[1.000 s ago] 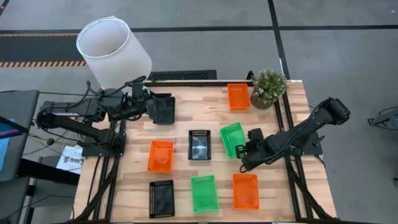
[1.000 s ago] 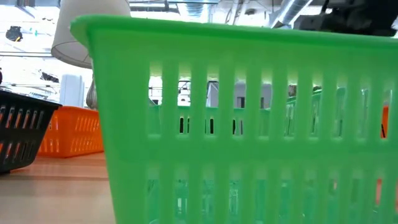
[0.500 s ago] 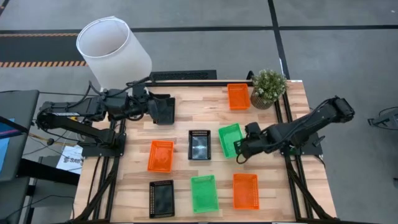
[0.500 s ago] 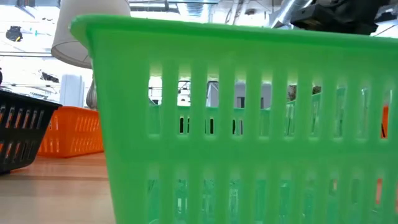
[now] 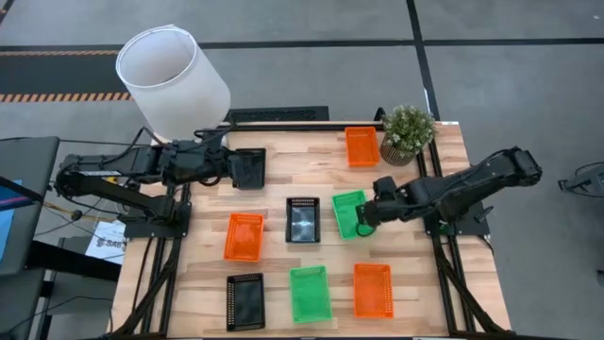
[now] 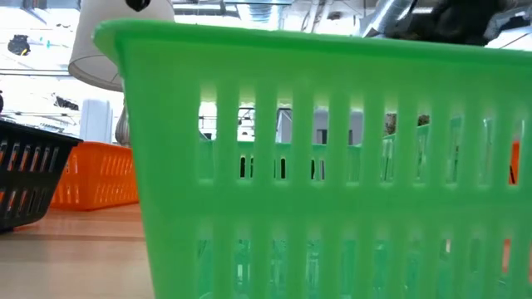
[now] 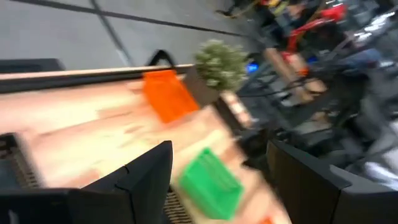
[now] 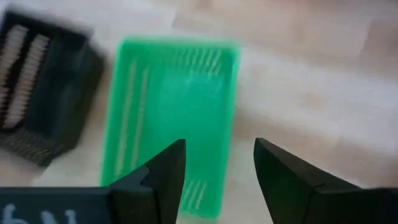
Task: Stack baskets by color
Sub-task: Stack the top right orange bin on the middle left orange bin
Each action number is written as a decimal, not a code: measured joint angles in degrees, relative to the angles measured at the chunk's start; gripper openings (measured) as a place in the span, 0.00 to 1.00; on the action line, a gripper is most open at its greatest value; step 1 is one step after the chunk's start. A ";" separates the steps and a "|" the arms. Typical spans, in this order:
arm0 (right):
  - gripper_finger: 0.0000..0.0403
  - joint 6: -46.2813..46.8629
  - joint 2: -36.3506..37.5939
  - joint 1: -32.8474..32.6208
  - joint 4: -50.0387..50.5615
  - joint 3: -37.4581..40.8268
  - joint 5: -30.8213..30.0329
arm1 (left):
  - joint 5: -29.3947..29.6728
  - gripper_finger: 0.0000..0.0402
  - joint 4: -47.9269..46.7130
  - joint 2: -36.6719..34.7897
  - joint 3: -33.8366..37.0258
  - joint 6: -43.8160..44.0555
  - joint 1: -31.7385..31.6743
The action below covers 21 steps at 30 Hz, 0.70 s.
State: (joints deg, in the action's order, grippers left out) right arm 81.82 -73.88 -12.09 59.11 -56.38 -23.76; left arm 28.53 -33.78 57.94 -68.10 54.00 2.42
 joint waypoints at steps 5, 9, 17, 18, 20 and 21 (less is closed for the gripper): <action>0.53 -17.43 -3.51 12.26 -7.20 -1.34 1.40 | -4.08 0.63 -6.82 0.93 0.00 -0.91 -1.85; 0.52 -30.25 -7.35 21.71 -7.97 -6.29 4.37 | -10.43 0.63 -9.65 1.12 0.02 -1.80 -4.66; 0.52 -41.82 -17.24 32.02 -6.93 -11.71 4.56 | -15.32 0.63 -13.98 0.68 0.00 -4.42 -11.17; 0.52 -42.57 -18.81 32.94 -7.26 -11.69 4.58 | -16.04 0.63 -14.96 0.71 0.00 -4.83 -11.85; 0.52 -44.46 -21.94 34.37 -8.73 -11.68 4.62 | -16.27 0.63 -16.42 0.67 0.00 -5.32 -12.74; 0.52 -45.43 -23.24 35.15 -9.79 -11.67 4.62 | -16.02 0.63 -17.02 0.67 0.00 -5.64 -13.12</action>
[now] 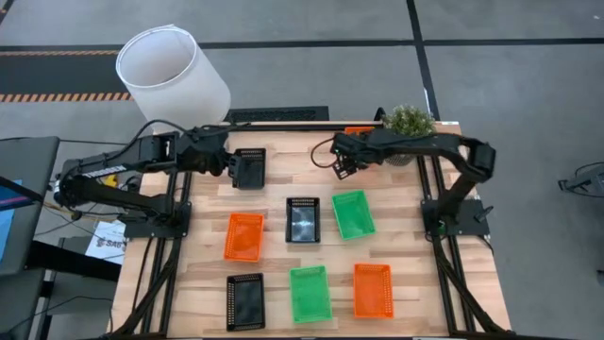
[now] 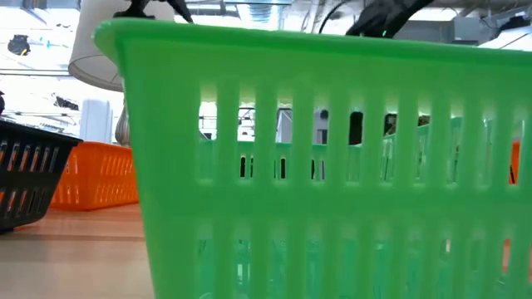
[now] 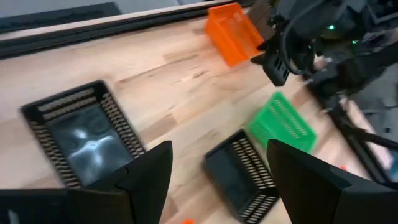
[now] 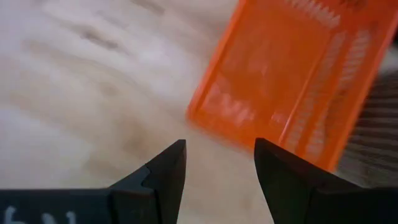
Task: Stack baskets by color
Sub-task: Stack the top right orange bin on the middle left orange bin
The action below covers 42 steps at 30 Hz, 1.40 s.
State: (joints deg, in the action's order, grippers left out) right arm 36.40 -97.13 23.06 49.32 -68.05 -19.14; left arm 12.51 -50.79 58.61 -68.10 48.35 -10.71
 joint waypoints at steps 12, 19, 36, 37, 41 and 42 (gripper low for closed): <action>0.52 -2.42 -2.97 3.55 -3.64 -0.05 4.59 | 1.64 0.63 -0.04 0.00 0.00 -1.70 -2.29; 0.52 -2.61 -0.71 4.67 -5.01 -0.15 4.30 | 1.68 0.63 0.32 0.00 0.00 -2.03 -2.29; 0.35 -6.07 -8.18 3.70 -4.65 -0.09 8.34 | 1.66 0.63 0.08 0.00 0.00 -0.90 -2.26; 0.29 -6.24 -8.17 3.69 -3.98 -0.09 8.34 | 1.68 0.63 0.08 0.00 0.00 -0.67 -2.26; 0.05 -8.18 -6.74 3.09 -2.64 -0.31 8.12 | 1.64 0.63 0.08 0.00 0.00 -0.63 -2.26; 0.05 -7.98 -6.17 2.81 -2.41 -0.31 8.41 | 1.54 0.63 0.09 -0.03 0.00 -0.62 -2.26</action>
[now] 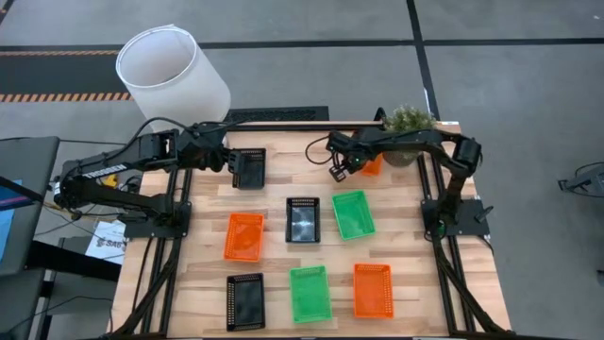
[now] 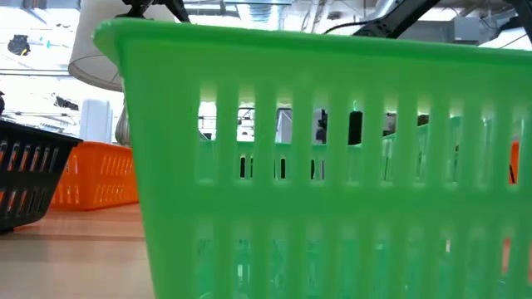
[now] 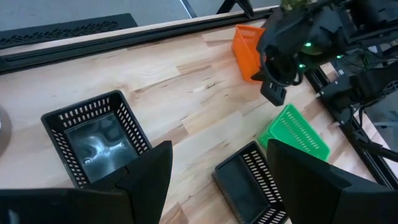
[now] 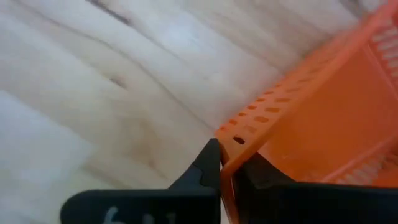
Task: Stack baskets by color
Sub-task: Stack the top right orange bin on the middle left orange bin
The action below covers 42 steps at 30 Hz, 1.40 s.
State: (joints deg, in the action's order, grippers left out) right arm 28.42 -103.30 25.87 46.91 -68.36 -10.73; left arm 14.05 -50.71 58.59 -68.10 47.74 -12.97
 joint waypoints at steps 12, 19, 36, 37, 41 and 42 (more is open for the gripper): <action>0.02 7.82 4.74 -9.67 3.16 -16.37 -0.27 | -5.30 0.63 0.10 -6.32 0.00 2.06 0.02; 0.01 16.75 4.74 -22.44 -7.84 -24.51 -0.70 | -5.85 0.63 0.43 -12.69 0.02 2.60 0.02; 0.01 16.21 -6.46 -41.86 -39.32 -25.94 -17.35 | -6.17 0.63 -5.31 -27.29 0.02 3.39 0.02; 0.01 13.41 -8.39 -42.46 -41.04 -26.82 -17.13 | -6.10 0.63 -6.25 -27.86 0.02 3.54 0.02; 0.01 7.71 -15.07 -43.59 -39.72 -34.86 -16.69 | -5.78 0.63 -8.57 -28.50 0.02 3.94 0.00; 0.01 7.45 -16.66 -43.63 -36.69 -37.47 -16.91 | -5.78 0.63 -9.18 -28.56 0.02 4.02 0.00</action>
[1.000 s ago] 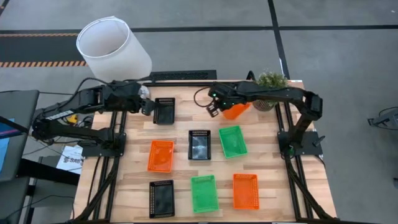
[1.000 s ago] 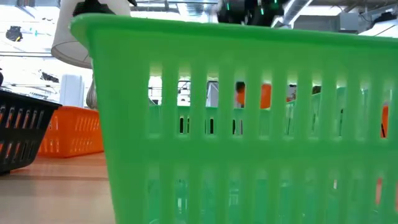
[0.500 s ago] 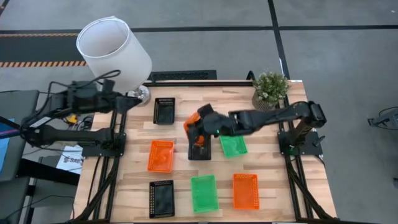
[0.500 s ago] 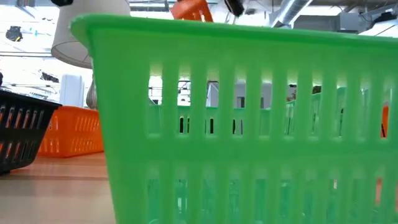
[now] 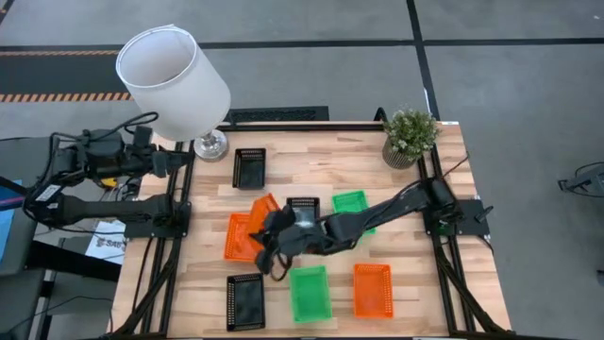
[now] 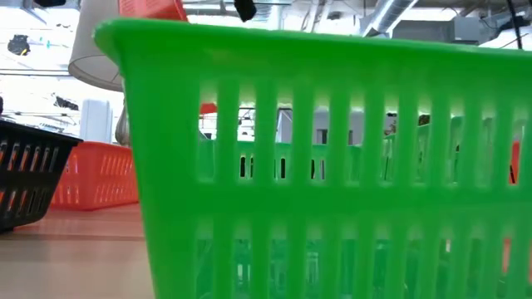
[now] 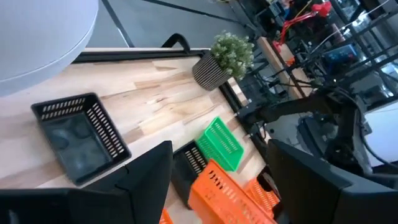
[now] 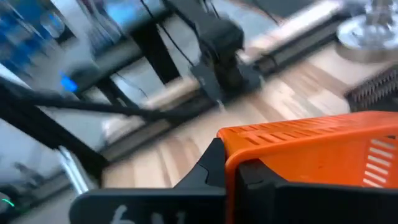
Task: Stack baskets by color
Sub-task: Stack the top right orange bin on the middle left orange bin
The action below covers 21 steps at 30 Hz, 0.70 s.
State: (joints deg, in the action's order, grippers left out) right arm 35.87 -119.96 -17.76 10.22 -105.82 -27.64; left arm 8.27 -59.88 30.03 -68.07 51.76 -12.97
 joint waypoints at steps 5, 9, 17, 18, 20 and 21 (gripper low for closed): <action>0.01 -7.41 -9.98 0.30 9.54 -14.33 -0.69 | 0.00 0.63 -1.01 -0.02 0.00 -0.01 0.01; 0.01 -13.63 -16.26 0.22 18.36 -27.58 -0.31 | 0.04 0.63 -0.79 -0.10 0.00 -0.03 0.01; 0.01 -13.29 -17.77 0.28 17.93 -26.18 2.11 | 0.04 0.63 -0.85 -0.06 0.00 0.05 0.01; 0.01 -13.72 -17.84 0.21 17.78 -26.18 2.33 | 0.04 0.63 -0.84 -0.06 0.00 0.06 0.01; 0.01 -14.51 -18.73 0.03 16.61 -26.23 2.55 | 0.07 0.63 -0.74 -0.06 0.00 0.27 0.02; 0.01 -14.83 -19.07 -0.07 16.64 -26.20 2.61 | 0.09 0.63 -0.74 -0.06 0.00 0.56 0.02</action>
State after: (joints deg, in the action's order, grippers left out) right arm 21.04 -139.03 -17.83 26.86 -132.02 -25.03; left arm 8.36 -60.62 29.98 -68.07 52.32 -12.95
